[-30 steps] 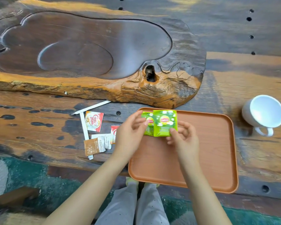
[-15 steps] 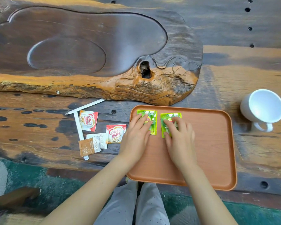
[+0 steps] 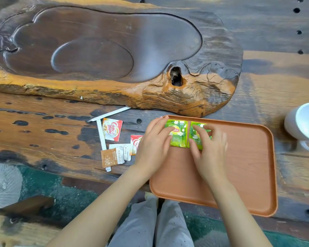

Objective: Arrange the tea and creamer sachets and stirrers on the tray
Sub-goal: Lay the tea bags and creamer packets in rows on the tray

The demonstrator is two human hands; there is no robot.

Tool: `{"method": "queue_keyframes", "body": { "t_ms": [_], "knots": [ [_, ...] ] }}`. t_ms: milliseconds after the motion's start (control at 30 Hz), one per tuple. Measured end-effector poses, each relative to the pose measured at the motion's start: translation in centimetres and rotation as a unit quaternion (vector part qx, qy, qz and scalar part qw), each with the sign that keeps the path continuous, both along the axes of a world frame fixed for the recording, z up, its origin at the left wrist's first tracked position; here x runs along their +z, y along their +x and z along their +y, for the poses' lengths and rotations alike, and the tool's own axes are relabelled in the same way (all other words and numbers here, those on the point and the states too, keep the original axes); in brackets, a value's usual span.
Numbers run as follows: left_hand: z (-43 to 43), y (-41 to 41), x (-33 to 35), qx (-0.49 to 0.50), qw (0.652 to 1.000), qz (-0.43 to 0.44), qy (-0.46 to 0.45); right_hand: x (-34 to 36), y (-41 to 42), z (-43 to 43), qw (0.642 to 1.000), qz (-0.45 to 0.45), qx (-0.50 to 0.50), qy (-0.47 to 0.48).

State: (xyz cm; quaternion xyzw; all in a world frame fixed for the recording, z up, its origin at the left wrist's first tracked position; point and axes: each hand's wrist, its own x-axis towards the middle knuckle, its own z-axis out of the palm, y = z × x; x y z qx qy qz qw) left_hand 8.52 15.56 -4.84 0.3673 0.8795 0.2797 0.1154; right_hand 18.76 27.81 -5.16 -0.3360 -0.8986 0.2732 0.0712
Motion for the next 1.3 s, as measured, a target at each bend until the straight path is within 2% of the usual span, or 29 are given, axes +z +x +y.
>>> {"method": "queue_keyframes", "body": {
  "t_ms": [67,133,233,300,433,567,700,833,900,967,1033,1100,1167,1300],
  "knots": [
    [-2.3,-1.9,0.8,0.054,0.998,0.016,-0.003,0.9,-1.0,-1.0,0.999,0.024,0.022,-0.005],
    [-5.4,-4.3,1.0,0.095,0.993,0.05,-0.041,1.5,-2.5,-2.8,0.996,0.027,0.089,-0.005],
    [-9.1,-7.5,1.1,0.095,0.979,0.02,-0.177,1.4,-5.1,-5.9,0.977,-0.019,0.207,0.046],
    [-10.3,-8.8,1.2,0.069,0.97,-0.007,-0.234,0.8,-6.5,-7.4,0.961,-0.069,0.248,0.097],
    [-10.4,-9.6,1.1,0.03,0.963,0.015,-0.269,-0.4,-7.9,-8.9,0.948,-0.133,0.24,0.164],
    [-10.5,-10.2,0.9,0.059,0.963,0.012,-0.262,-0.2,-8.3,-9.5,0.952,-0.147,0.222,0.15],
    [-10.6,-10.0,1.7,0.12,0.976,-0.075,-0.168,0.3,-8.2,-9.1,0.971,-0.096,0.216,0.035],
    [-10.6,-9.4,3.7,0.189,0.971,-0.132,-0.061,1.2,-7.1,-8.3,0.974,0.039,0.163,-0.154],
    [-10.6,-8.5,4.9,0.245,0.942,-0.225,0.038,2.1,-5.4,-7.3,0.953,0.103,0.067,-0.276],
    [-10.3,-7.2,5.6,0.291,0.88,-0.346,0.147,2.6,-2.6,-5.7,0.93,0.138,-0.022,-0.341],
    [-9.7,-5.9,5.5,0.315,0.832,-0.414,0.192,2.3,0.1,-4.3,0.944,0.101,-0.029,-0.312],
    [-8.9,-4.7,5.4,0.319,0.802,-0.46,0.209,1.6,1.8,-3.8,0.963,0.043,-0.012,-0.265],
    [-8.0,-3.6,5.2,0.312,0.769,-0.51,0.228,0.7,2.6,-3.9,0.975,0.024,0.012,-0.22],
    [-6.4,-2.0,4.9,0.299,0.741,-0.551,0.241,-0.6,2.4,-4.4,0.993,-0.004,0.019,-0.119]
  ]
}}
